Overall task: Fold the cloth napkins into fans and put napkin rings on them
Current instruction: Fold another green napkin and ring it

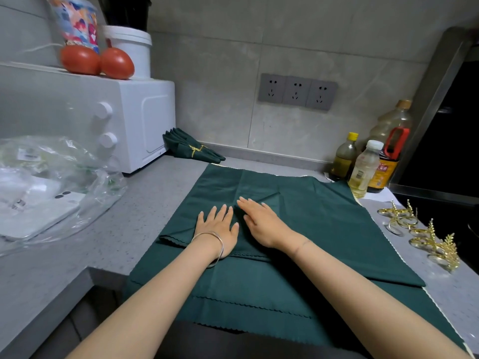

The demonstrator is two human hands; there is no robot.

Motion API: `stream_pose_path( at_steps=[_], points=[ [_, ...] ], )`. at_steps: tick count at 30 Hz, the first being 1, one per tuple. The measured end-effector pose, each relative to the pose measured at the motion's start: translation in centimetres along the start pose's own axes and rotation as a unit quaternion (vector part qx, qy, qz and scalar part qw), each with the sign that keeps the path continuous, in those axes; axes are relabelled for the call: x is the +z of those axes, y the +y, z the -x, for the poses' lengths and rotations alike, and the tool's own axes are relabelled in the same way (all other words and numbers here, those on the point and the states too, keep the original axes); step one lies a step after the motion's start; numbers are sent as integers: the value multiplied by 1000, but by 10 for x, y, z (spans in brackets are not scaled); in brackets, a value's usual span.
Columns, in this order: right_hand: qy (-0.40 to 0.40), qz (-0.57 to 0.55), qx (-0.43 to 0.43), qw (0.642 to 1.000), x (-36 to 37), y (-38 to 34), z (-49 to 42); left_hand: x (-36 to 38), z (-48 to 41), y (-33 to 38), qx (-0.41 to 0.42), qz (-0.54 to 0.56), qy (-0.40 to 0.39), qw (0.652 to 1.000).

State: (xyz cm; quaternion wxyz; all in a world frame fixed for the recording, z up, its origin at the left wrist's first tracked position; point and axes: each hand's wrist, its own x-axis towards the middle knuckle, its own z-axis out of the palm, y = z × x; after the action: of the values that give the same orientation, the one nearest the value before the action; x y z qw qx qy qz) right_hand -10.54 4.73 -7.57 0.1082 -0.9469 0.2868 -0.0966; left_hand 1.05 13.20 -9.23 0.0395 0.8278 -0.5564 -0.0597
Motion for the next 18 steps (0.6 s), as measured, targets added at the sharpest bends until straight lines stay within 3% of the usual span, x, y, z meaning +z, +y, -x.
stream_pose_path(
  at_steps=[4, 18],
  points=[
    [-64, 15, 25, 998, 9, 14, -13, 1, 0, 0, -2, -5, 3, 1000],
    [-54, 33, 110, 992, 0, 77, -35, -2, 1, 1, 4, -15, -12, 1000]
  ],
)
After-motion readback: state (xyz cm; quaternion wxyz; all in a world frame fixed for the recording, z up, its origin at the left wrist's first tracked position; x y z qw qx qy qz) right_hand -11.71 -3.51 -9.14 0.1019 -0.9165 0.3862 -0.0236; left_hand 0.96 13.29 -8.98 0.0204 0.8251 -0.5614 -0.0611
